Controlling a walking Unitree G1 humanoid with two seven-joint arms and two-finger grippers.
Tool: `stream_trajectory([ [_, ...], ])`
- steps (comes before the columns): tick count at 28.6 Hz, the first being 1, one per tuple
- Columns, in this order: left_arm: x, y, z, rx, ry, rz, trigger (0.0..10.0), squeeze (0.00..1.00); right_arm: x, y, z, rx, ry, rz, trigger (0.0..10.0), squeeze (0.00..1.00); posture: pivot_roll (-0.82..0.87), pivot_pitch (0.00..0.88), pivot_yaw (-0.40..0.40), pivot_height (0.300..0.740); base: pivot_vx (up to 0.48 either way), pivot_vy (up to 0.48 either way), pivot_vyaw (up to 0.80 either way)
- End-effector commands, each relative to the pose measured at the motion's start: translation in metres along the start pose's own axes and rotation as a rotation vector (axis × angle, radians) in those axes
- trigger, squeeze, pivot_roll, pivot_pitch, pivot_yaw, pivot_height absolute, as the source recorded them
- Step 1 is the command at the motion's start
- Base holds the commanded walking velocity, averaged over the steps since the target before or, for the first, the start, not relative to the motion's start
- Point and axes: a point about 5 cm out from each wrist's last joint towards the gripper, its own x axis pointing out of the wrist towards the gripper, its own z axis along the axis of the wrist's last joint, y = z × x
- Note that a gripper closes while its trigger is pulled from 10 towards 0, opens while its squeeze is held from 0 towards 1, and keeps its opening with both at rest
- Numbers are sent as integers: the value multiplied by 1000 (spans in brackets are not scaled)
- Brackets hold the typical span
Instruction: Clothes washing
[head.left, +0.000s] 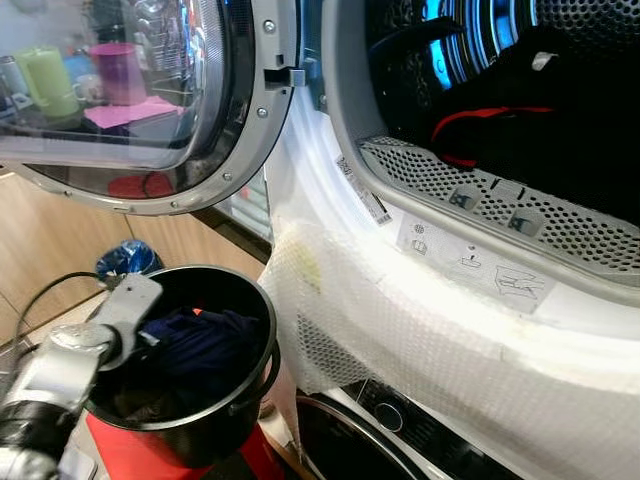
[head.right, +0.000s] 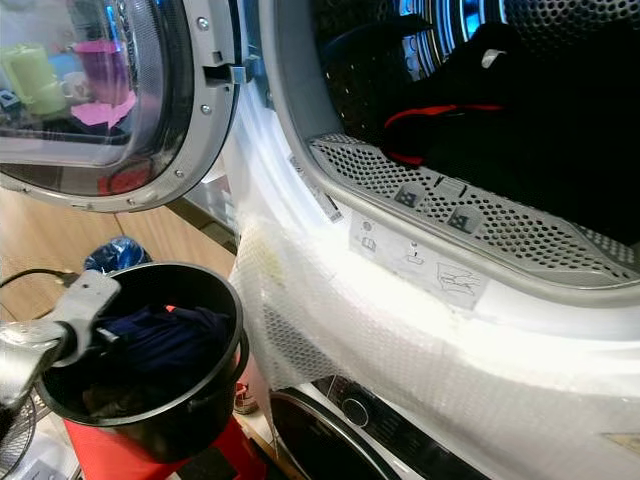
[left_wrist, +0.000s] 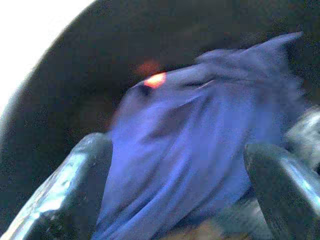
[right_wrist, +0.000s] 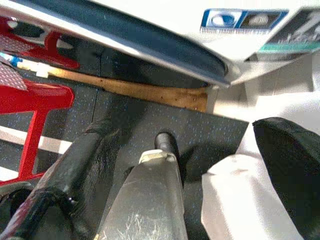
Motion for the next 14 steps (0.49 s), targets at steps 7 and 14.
stream_trajectory([
  [7, 22, -12, 5, -46, 20, 9, 10000, 1000, -1, -9, 1, 3, -23, 6, 10000, 0, 235, 93, -104, 740, 0, 0, 0],
  [14, 21, 7, 8, -85, 20, 181, 10000, 1000, -2, -14, -1, 26, -22, 6, 10000, 0, 224, 79, -107, 740, 0, 0, 0],
])
